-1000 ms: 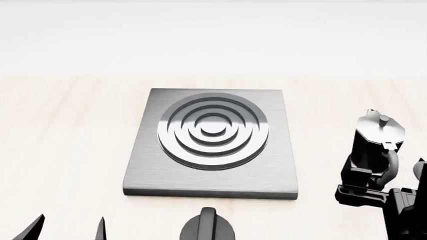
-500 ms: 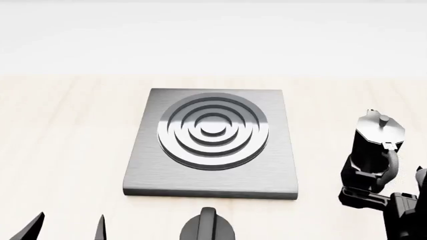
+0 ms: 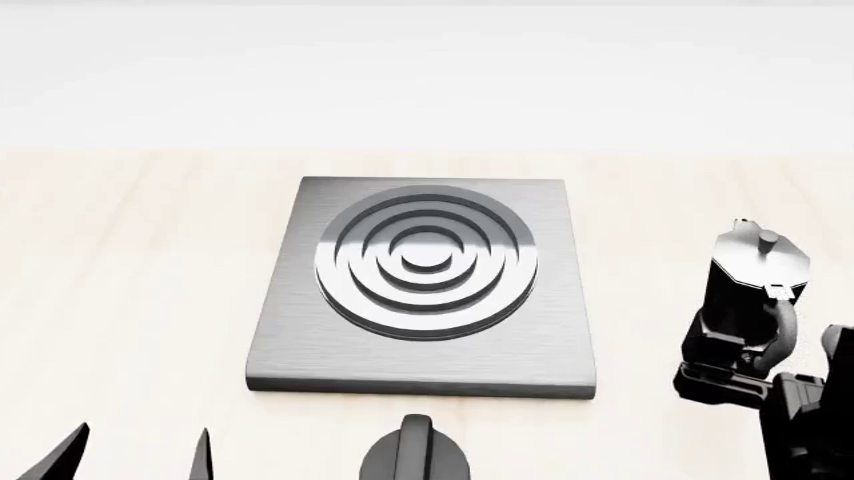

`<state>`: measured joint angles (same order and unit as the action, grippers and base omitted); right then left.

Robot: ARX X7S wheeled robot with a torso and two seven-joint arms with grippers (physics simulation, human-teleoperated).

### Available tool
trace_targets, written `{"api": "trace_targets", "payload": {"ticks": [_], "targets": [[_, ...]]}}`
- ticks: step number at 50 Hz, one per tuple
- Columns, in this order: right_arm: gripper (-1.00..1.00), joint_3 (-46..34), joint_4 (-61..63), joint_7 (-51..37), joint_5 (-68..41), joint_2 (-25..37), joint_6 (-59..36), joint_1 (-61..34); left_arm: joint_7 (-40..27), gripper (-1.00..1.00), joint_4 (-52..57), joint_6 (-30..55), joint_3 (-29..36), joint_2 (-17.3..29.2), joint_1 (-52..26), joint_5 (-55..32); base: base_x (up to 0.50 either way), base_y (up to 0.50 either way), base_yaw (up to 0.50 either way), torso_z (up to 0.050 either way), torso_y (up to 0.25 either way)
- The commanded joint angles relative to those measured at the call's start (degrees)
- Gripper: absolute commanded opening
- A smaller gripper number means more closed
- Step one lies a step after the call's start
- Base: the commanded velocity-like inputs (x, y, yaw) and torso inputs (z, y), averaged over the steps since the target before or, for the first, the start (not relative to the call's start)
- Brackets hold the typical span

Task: Put the moka pot on the stove.

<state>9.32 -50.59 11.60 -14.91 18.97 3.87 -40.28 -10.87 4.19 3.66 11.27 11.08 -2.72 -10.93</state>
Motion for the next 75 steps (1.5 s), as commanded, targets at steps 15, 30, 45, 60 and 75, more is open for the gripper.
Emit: {"api": "trace_targets", "payload": {"ticks": [15, 30, 45, 60, 75], "targets": [[-1.0, -0.59, -6.59, -0.14, 1.78, -0.09, 3.9, -1.49, -0.31, 1.0, -0.11, -0.9, 0.28, 0.38, -0.01, -0.39, 0.0, 0.0, 0.0, 0.0, 0.0], [-1.0, -10.19, 6.45, -11.54, 15.81, -1.65, 1.31, -3.54, -0.62, 1.0, -0.28, -1.03, 0.49, 0.62, -0.5, -0.97, 0.0, 0.0, 0.0, 0.0, 0.0], [-1.0, -12.68, 2.94, -11.31, 17.5, -2.77, 3.41, -7.92, -1.05, 1.0, -0.29, 0.03, 0.84, 1.04, -1.58, -1.32, 0.0, 0.0, 0.0, 0.0, 0.0], [-1.0, -14.32, -5.54, -9.51, 17.23, -5.7, 7.05, -16.72, -1.46, 1.0, 0.64, 0.12, 0.76, 1.59, -1.01, -2.14, 0.0, 0.0, 0.0, 0.0, 0.0], [-1.0, -15.31, -15.78, -6.5, 15.97, -9.74, 11.78, -25.24, -1.74, 1.0, 1.43, -0.17, 0.82, 2.09, -0.32, -2.77, 0.0, 0.0, 0.0, 0.0, 0.001]]}}
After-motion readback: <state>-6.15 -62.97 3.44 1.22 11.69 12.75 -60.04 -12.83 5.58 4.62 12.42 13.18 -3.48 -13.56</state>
